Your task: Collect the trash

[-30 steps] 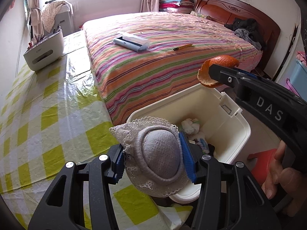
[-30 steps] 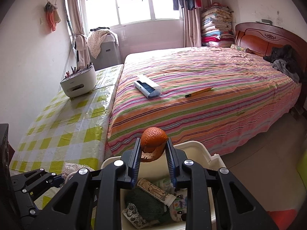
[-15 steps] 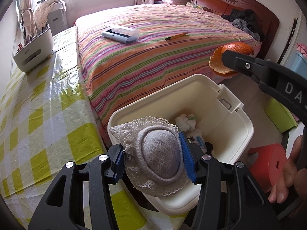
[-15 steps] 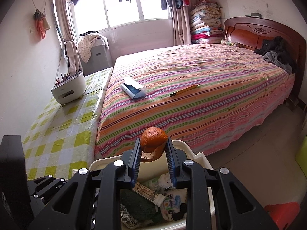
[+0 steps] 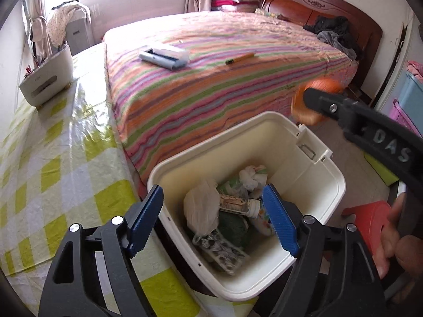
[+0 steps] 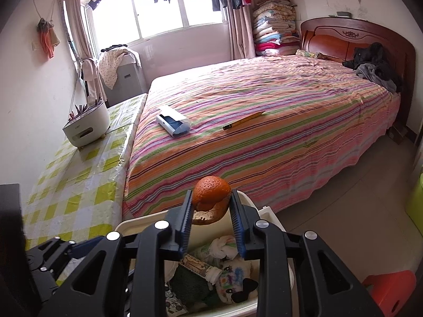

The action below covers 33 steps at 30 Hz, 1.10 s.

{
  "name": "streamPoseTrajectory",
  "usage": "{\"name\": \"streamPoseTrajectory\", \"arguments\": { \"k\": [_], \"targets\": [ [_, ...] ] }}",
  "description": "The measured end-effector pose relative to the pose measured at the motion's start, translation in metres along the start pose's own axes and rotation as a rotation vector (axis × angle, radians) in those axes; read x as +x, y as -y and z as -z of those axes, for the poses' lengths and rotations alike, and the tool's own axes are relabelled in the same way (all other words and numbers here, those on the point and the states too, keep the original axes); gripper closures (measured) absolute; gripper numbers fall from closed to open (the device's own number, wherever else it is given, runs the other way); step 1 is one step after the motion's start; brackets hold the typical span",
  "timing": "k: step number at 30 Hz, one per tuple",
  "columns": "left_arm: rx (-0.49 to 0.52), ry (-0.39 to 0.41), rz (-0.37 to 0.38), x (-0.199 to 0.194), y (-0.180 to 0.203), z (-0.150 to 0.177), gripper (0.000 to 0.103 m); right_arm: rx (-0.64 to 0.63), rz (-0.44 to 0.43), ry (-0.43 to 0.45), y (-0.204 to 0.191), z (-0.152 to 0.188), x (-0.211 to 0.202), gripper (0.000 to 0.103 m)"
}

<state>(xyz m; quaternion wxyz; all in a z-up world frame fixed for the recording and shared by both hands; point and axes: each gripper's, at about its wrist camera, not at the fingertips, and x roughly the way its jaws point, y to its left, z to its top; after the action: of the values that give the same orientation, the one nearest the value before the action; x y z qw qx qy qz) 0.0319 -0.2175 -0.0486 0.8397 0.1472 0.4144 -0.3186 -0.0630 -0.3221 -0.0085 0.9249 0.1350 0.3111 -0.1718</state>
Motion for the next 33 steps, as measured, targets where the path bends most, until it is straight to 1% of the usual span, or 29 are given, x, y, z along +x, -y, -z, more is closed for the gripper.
{"name": "streamPoseTrajectory", "arguments": {
  "k": [2,4,7,9,11,15,17,21,24,26,27,29,33],
  "targets": [
    [-0.008,0.018,-0.014,-0.007,-0.005,0.001,0.025,0.0,0.008,0.006,0.0,0.0,0.0,0.056],
    [-0.02,0.041,-0.027,-0.018,-0.012,0.005,0.025,0.002,0.01,0.01,-0.002,0.0,0.0,0.052],
    [-0.037,0.078,-0.061,-0.032,-0.021,0.009,0.025,0.017,-0.009,0.009,-0.001,0.001,0.0,0.052],
    [-0.048,0.115,-0.101,-0.047,-0.029,0.016,0.025,0.015,-0.023,0.005,-0.003,0.003,-0.001,0.051],
    [-0.048,0.132,-0.14,-0.06,-0.034,0.022,0.025,0.002,-0.026,0.002,-0.008,0.005,-0.002,0.05],
    [-0.082,0.159,-0.2,-0.087,-0.05,0.04,0.023,-0.058,-0.008,0.032,-0.035,0.022,-0.017,0.045],
    [-0.097,0.171,-0.228,-0.101,-0.058,0.049,0.023,-0.075,-0.003,0.048,-0.048,0.035,-0.029,0.039],
    [-0.114,0.199,-0.271,-0.131,-0.071,0.071,0.022,-0.068,0.001,0.068,-0.065,0.052,-0.05,0.037],
    [-0.126,0.211,-0.285,-0.15,-0.075,0.09,0.021,-0.055,0.012,0.096,-0.076,0.065,-0.073,0.036],
    [-0.125,0.218,-0.286,-0.162,-0.075,0.102,0.021,-0.054,0.018,0.114,-0.083,0.072,-0.086,0.032],
    [-0.132,0.227,-0.288,-0.169,-0.075,0.109,0.021,-0.054,0.012,0.128,-0.089,0.078,-0.099,0.03],
    [-0.142,0.239,-0.278,-0.18,-0.075,0.122,0.021,-0.051,-0.003,0.135,-0.095,0.086,-0.11,0.027],
    [-0.154,0.258,-0.269,-0.197,-0.076,0.148,0.021,-0.068,-0.003,0.129,-0.104,0.096,-0.128,0.027]
  ]
}}
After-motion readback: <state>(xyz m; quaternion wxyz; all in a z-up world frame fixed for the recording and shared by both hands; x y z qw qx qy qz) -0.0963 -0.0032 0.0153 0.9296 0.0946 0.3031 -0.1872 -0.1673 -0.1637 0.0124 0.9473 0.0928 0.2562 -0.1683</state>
